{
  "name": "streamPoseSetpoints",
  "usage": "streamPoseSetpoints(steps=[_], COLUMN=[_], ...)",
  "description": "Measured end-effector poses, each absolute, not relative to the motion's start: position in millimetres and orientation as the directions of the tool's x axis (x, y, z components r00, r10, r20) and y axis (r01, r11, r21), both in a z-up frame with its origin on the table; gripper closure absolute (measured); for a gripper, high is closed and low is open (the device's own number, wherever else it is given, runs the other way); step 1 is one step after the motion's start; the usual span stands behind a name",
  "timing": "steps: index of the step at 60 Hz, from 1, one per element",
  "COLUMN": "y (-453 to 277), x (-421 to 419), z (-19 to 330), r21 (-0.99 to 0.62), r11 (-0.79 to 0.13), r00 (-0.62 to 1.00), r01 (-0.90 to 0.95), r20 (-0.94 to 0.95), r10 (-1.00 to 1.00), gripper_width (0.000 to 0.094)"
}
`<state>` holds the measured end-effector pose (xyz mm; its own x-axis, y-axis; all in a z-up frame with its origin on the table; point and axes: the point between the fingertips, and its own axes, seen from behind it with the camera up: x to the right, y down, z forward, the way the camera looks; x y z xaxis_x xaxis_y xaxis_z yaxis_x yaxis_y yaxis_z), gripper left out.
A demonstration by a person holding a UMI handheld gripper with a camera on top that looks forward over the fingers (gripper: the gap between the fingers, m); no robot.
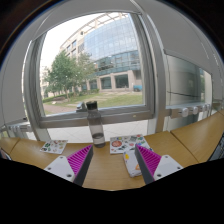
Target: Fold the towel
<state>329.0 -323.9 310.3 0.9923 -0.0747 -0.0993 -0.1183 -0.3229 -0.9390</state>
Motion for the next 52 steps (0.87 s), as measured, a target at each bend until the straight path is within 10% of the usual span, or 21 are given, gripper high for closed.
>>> streamPoseSetpoints(steps=[52], y=[-282], x=[440], z=[162], r21=[-0.921], r11=[-0.389], r00=[0.999], r01=[0.004], r20=[-0.011], r10=[0.037], gripper_width=[0.0079])
